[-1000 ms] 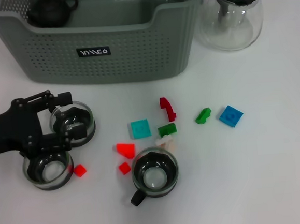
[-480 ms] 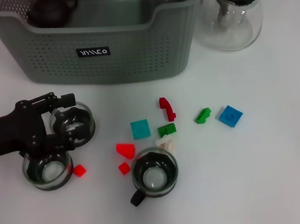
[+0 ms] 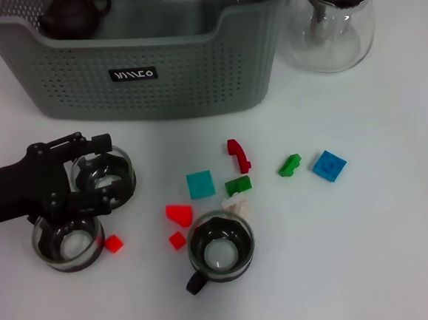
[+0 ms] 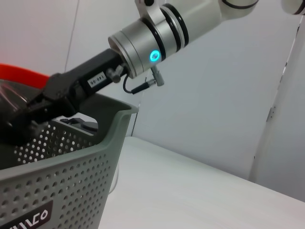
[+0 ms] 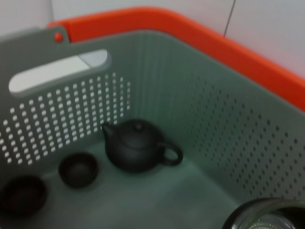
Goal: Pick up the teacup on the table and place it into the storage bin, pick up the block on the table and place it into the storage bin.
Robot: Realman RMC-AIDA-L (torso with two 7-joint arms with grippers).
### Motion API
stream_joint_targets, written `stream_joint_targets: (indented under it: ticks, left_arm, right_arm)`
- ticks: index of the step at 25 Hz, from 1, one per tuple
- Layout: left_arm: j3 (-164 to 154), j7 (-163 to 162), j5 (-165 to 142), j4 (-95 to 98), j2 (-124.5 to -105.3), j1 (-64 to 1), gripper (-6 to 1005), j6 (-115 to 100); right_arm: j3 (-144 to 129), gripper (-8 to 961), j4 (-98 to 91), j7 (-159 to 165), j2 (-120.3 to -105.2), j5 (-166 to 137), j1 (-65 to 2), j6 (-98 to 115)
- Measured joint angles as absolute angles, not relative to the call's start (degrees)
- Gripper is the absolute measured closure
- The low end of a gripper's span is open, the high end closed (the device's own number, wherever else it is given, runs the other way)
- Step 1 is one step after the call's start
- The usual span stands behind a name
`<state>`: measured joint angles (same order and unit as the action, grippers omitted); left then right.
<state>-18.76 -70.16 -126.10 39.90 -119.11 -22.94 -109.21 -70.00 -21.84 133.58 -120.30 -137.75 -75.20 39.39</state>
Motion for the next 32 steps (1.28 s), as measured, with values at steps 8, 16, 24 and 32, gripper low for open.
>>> stream_joint_targets:
  ticks: [8,16,24,32]
  left_arm:
    - [-18.8,-70.1,-126.1,39.9,-119.18,-23.0,127,-109.0]
    - [-18.7,-70.1,-126.1,39.9,-119.23,-23.0,127,-108.5]
    - [-18.5,-70.2,-125.9,39.9,-119.2,-22.9,127,-108.5]
    - [-18.3,-70.2,-126.3,40.4,-118.79,-22.4,127,-108.6]
  right_arm:
    - [-70.4,894,-21.5,134.0,-120.19,-137.7,-74.5,39.9]
    - [-70.3,833,-22.9,134.1,-120.03,-137.8,-72.8,39.6]
    - [-69.4,536,-52.5,130.5,-120.18,-122.9,-55.0,43.0]
    - [-64.0,509,-72.9,104.1,-117.69,-84.8,-32.2,73.5]
